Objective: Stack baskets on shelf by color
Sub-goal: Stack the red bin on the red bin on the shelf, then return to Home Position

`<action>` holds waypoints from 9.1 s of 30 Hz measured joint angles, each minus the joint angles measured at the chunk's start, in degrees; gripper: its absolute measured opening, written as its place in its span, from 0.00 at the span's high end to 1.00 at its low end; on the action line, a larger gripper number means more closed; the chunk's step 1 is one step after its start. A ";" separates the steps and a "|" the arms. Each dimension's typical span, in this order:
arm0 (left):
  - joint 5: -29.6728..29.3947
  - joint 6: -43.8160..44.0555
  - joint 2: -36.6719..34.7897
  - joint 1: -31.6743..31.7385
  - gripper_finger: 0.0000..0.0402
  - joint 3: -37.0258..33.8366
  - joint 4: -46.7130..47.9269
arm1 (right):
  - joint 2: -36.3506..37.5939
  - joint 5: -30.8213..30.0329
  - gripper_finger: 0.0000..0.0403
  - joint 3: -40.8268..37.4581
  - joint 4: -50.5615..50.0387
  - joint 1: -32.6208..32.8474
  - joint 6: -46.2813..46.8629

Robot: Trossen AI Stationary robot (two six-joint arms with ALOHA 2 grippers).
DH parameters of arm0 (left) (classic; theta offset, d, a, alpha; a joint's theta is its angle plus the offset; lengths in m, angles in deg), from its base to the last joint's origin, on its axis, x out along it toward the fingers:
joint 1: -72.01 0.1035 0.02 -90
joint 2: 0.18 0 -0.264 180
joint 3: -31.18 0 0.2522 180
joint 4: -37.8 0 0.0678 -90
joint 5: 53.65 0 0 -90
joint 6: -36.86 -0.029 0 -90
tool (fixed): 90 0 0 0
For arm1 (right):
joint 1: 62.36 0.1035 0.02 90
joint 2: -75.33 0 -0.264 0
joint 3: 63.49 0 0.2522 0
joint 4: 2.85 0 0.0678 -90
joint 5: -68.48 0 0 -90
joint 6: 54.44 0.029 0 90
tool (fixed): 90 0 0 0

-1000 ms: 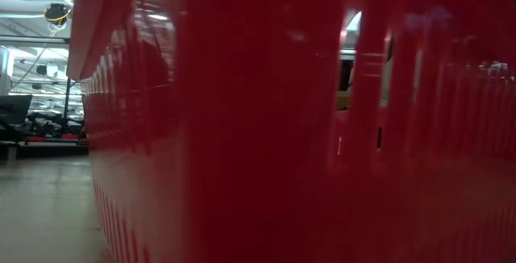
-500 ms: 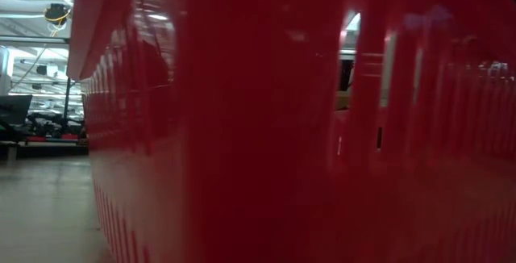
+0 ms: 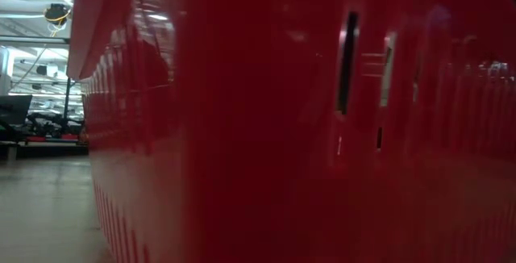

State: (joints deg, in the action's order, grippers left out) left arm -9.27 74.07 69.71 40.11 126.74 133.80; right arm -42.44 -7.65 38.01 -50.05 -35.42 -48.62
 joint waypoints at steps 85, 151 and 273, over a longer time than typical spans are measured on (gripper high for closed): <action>32.98 -28.38 49.04 13.76 0.87 -0.09 -54.36 | 48.44 -35.28 0.60 -35.95 -28.32 10.82 47.96; 46.12 -54.16 38.18 54.03 1.00 31.82 -23.15 | 48.42 -41.24 0.60 -35.95 -27.59 10.82 44.66; 34.33 -21.24 -66.83 26.51 0.74 -81.35 -84.98 | 101.27 -11.17 0.60 -83.21 38.95 -8.09 -2.17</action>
State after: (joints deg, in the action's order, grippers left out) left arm 25.06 52.82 2.89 66.62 45.39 48.82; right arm 58.83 -18.82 -45.20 -11.10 -43.51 -50.79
